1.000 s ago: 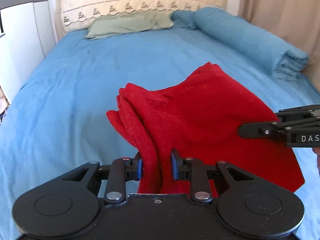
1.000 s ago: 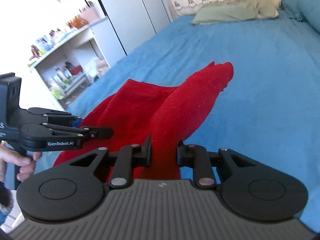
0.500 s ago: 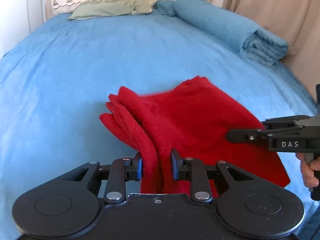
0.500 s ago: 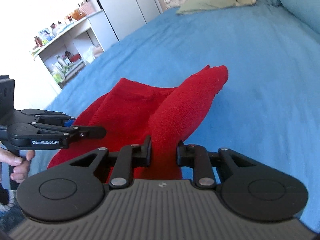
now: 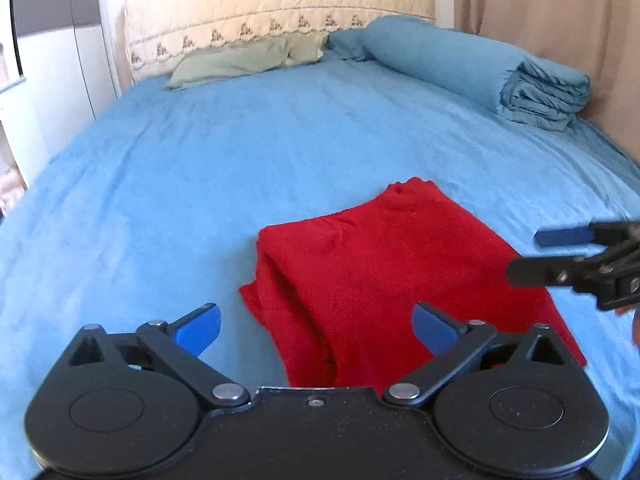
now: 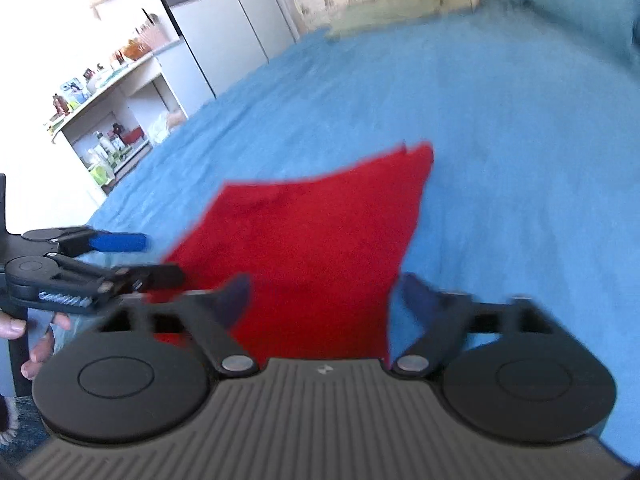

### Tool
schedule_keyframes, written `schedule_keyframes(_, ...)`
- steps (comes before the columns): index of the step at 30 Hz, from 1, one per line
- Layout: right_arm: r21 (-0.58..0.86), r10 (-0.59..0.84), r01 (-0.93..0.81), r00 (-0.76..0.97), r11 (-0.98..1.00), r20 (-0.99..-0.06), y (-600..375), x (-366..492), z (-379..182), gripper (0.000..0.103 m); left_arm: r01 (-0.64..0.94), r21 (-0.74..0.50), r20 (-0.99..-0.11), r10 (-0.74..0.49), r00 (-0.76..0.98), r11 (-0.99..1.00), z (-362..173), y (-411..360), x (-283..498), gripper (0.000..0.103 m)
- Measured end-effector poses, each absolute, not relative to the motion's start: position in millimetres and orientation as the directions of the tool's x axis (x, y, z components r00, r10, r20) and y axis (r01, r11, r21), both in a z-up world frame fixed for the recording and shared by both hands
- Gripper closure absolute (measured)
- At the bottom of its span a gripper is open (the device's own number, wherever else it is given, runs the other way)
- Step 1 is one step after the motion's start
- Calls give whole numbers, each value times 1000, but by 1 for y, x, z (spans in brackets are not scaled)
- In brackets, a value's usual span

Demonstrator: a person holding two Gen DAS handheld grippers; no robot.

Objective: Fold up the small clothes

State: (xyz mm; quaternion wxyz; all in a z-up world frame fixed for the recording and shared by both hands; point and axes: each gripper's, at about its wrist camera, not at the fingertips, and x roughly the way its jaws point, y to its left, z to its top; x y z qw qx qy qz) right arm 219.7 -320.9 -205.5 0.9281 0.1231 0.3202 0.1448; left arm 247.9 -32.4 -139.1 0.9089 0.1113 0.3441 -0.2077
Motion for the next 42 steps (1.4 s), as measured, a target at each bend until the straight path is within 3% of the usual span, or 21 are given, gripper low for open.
schedule_keyframes(2,264,312,-195,784,945,-537,-313,203,-191,0,445,79,-694,-271,667,892,-143,-30,238,0)
schedule_keyframes(9,171,203,-122,751,978,-628,-291,173,-207,0,348,43,-777,-188,601,936,-187,-11,216,0)
schedule_keyframes(15,38,51,-34,742,999,-669,-293,160,-253,0,253,-74,-783,-213,585,965,-207,9,214,0)
schedule_keyframes(18,52,51,-24,780,998,-623,-300,146,-265,0,255,-48,-777,-197,598,966,-208,6,211,0)
schedule_keyframes(22,55,37,-3,777,998,-628,-294,144,-256,0,226,-34,-771,-170,614,973,-194,6,205,0)
schedule_keyframes(27,57,43,-12,816,998,-577,-291,127,-207,0,193,-54,-701,-175,692,980,-134,9,180,0)
schedule_keyframes(34,71,23,17,853,997,-521,-280,80,-92,0,181,-102,-583,-206,786,978,-16,18,121,0)
schedule_keyframes(38,81,-11,60,861,995,-508,-272,45,-31,0,164,-83,-585,-181,790,983,26,21,88,0)
schedule_keyframes(42,54,-44,87,844,995,-535,-261,14,4,0,142,13,-612,-104,784,990,42,21,62,0)
